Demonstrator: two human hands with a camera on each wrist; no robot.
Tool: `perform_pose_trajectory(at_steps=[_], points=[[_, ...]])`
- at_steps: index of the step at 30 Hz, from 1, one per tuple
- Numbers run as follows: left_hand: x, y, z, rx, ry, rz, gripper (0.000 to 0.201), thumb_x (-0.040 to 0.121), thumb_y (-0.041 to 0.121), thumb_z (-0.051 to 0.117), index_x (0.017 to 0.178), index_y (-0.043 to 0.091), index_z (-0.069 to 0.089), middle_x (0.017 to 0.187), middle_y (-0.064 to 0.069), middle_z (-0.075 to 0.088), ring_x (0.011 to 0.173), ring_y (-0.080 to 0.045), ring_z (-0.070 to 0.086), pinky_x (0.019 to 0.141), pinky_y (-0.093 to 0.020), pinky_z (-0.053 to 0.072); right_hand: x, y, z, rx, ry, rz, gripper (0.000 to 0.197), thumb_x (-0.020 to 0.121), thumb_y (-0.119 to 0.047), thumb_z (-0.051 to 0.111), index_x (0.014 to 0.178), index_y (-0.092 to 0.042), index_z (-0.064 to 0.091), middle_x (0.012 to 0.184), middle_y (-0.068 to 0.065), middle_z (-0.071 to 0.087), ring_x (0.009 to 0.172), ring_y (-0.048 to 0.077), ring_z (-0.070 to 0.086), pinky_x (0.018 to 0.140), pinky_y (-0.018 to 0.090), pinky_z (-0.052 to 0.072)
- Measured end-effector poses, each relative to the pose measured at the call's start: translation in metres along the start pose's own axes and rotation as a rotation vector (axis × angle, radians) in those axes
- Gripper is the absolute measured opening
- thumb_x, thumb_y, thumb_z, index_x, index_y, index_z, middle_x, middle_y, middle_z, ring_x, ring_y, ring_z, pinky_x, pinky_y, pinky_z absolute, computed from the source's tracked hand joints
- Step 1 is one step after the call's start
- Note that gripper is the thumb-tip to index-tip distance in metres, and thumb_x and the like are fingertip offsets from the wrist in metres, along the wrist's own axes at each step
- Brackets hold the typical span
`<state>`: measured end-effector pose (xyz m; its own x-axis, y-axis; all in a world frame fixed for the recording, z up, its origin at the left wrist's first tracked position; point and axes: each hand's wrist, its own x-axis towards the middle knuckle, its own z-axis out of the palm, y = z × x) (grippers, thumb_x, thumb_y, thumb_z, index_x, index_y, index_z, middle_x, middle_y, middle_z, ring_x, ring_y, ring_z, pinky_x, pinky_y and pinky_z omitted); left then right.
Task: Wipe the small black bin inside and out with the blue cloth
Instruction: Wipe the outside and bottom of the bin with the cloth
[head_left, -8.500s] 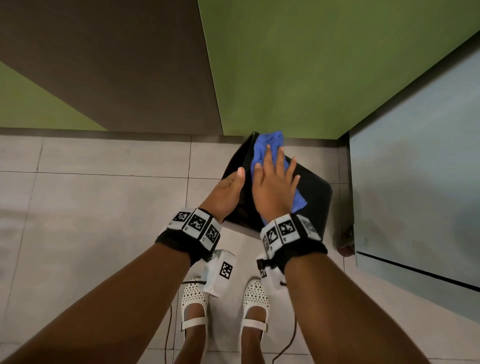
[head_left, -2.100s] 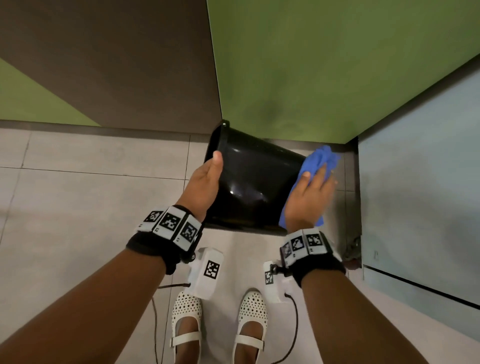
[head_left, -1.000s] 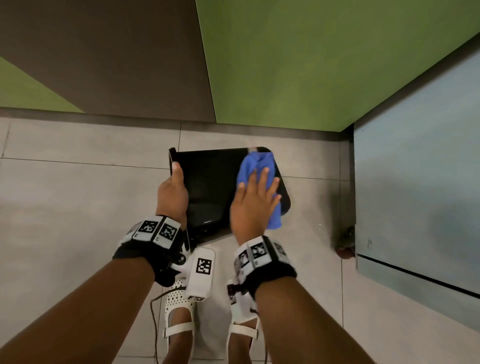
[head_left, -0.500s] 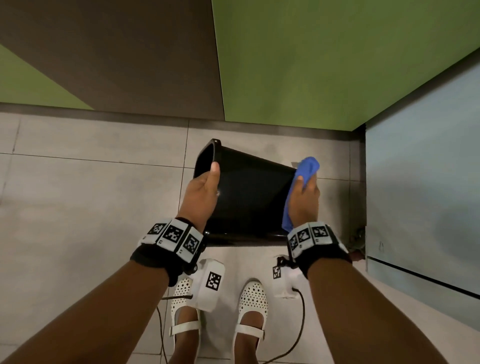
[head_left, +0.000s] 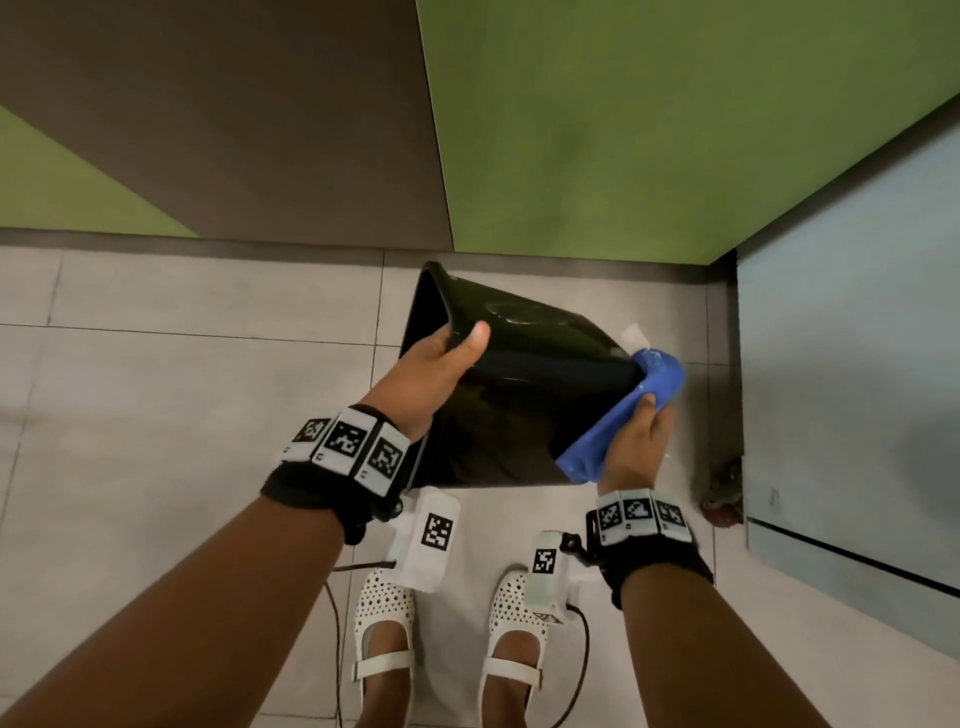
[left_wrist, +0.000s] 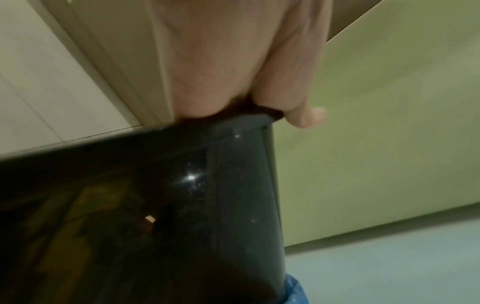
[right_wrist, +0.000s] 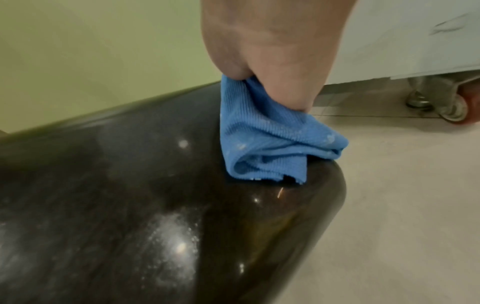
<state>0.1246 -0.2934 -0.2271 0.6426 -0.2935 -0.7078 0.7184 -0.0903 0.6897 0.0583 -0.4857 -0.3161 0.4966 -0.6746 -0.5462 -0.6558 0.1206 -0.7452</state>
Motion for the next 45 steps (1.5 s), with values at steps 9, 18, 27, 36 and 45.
perform_pose_trajectory(at_steps=[9,18,27,36,45], points=[[-0.002,-0.007,-0.022,0.139,0.141,0.117,0.037,0.077,-0.005,0.066,0.108,0.014,0.060,0.108,-0.005,0.067,0.106,-0.022,0.062,0.097,-0.040,0.050,-0.023,-0.014,-0.013,-0.146,0.030,-0.190,0.037,0.102,-0.029,0.029,0.110,-0.001,0.051,0.079,0.001,0.052,0.077,0.018,0.050,0.055,0.016,0.036],[0.007,0.002,0.005,0.298,0.106,0.314,0.049,0.075,-0.014,0.064,0.118,0.006,0.052,0.103,-0.004,0.063,0.092,-0.009,0.061,0.086,-0.023,0.051,-0.066,-0.062,0.019,-0.398,-0.227,-0.726,0.062,0.094,-0.044,0.024,0.115,0.004,0.057,0.077,0.006,0.060,0.063,0.015,0.053,0.060,0.013,0.036],[-0.007,-0.010,0.006,0.395,-0.066,0.319,0.028,0.079,-0.013,0.061,0.086,0.013,0.066,0.077,0.015,0.070,0.070,0.013,0.063,0.072,-0.008,0.048,-0.044,-0.098,0.052,-0.572,-0.571,-0.515,0.050,0.102,-0.031,0.019,0.148,-0.011,0.023,0.157,0.005,0.019,0.146,0.018,0.015,0.120,0.034,0.012],[-0.018,-0.021,-0.003,0.282,-0.081,0.281,0.033,0.079,-0.011,0.062,0.083,0.021,0.068,0.072,0.016,0.072,0.074,0.004,0.068,0.068,-0.010,0.052,0.006,-0.070,0.048,-0.881,-0.548,-0.126,0.053,0.101,-0.029,0.015,0.148,-0.007,0.019,0.158,0.012,0.010,0.146,0.029,0.005,0.118,0.051,0.003],[-0.014,-0.023,-0.010,0.199,-0.052,0.248,0.034,0.078,-0.020,0.057,0.083,0.012,0.068,0.064,0.016,0.073,0.067,0.004,0.068,0.065,-0.010,0.051,-0.042,-0.066,0.068,-0.797,-0.624,-0.403,0.050,0.101,-0.032,0.017,0.148,-0.015,0.018,0.159,0.004,0.010,0.146,0.028,0.004,0.116,0.057,0.009]])
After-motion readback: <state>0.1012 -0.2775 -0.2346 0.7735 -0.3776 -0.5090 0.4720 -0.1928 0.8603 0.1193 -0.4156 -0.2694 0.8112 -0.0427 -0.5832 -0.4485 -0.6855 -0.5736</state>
